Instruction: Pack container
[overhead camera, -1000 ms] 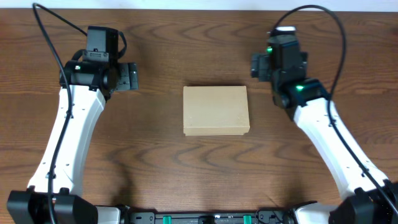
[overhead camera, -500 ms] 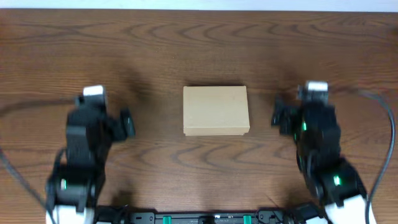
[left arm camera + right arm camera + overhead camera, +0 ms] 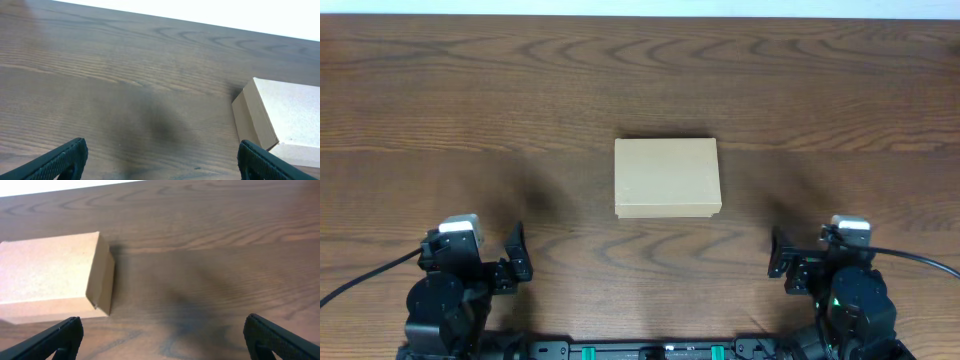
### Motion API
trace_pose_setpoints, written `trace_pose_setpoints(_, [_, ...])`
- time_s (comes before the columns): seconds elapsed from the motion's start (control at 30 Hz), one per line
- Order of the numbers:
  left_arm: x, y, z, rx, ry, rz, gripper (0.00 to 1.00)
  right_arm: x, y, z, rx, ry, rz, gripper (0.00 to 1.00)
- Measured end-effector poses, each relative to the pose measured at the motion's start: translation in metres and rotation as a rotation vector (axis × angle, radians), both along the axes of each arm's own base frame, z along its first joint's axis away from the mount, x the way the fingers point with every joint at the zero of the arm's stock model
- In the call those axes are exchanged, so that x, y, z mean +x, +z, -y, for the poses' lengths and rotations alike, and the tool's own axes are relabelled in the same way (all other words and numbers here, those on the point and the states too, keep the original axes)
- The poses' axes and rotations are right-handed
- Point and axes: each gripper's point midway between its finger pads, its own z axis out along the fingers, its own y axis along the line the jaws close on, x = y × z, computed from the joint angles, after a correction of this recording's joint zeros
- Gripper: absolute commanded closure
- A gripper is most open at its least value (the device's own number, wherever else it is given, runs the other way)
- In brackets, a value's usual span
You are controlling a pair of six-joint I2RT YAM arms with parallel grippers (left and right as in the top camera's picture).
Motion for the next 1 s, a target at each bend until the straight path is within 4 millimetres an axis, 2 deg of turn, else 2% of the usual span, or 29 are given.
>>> trace_pose_setpoints(0.4, [-0.003, -0.006, 0.0, 0.003, 0.0, -0.026, 0.05, 0.001, 0.003, 0.012, -0.019, -0.066, 0.016, 0.01])
trace_pose_setpoints(0.83, [-0.033, -0.05, -0.004, 0.027, 0.0, -0.241, 0.05, -0.002, -0.002, 0.012, -0.027, -0.063, -0.006, 0.01])
trace_pose_setpoints(1.0, [-0.047, -0.065, -0.005, 0.037, 0.001, -0.325, 0.05, 0.012, 0.016, 0.005, 0.018, -0.056, 0.093, 0.01])
